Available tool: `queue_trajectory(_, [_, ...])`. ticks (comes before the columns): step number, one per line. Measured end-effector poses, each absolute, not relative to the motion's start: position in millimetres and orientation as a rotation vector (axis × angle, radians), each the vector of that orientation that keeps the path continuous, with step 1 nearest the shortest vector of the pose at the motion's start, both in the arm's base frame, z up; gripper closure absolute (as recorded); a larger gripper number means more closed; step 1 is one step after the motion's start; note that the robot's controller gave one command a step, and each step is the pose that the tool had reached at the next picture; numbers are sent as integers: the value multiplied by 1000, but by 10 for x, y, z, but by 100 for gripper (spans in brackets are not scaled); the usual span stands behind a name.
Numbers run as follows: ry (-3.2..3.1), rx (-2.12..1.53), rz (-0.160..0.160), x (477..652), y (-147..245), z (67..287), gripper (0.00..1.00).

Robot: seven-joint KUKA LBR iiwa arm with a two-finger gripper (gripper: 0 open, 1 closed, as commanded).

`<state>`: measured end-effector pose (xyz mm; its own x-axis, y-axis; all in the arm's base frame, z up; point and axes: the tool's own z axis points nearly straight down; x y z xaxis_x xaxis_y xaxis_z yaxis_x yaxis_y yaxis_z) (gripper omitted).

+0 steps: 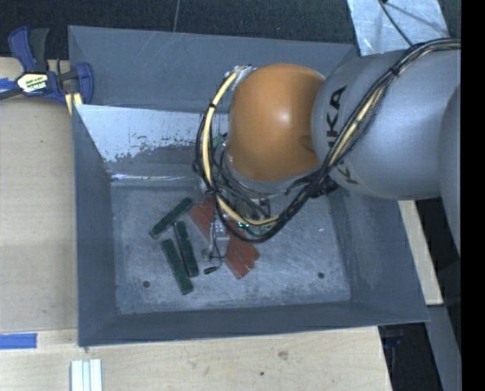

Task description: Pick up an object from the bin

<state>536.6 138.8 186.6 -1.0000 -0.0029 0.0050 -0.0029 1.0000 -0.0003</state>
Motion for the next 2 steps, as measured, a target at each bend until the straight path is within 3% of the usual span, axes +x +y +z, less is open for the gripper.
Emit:
queue_trajectory(1, [-3144,0,-1,5385,1382,1909,0])
queue_trajectory(2, [-3132,-249,1,5470,943,1144,0])
